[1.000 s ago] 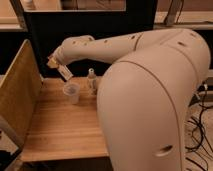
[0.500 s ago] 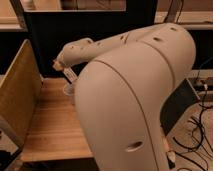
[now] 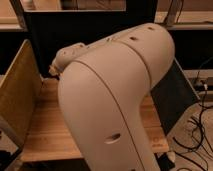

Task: Place the eraser in the ceramic cup

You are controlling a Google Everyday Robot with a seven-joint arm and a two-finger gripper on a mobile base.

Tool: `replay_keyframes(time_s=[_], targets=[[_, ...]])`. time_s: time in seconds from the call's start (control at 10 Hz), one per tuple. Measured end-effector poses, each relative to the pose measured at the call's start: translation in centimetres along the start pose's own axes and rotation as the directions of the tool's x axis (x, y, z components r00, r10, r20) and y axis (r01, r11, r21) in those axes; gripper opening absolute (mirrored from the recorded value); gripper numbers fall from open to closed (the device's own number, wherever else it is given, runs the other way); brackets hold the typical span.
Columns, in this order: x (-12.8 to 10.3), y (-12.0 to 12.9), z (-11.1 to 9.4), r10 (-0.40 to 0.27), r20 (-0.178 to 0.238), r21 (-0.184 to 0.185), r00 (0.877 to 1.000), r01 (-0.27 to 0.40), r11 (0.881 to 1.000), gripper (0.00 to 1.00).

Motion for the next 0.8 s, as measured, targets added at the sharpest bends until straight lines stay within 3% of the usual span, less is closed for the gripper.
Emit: replay_keyframes(time_s=[0.3,0.8], targets=[[0.9,-0.6,1.6,0.045,-0.001,-0.001,0.999,-0.045,0.999,0.0],[1.3,-1.8,4.0,0.135,0.04,-0.027,0.99,-0.134,0.991,0.0]])
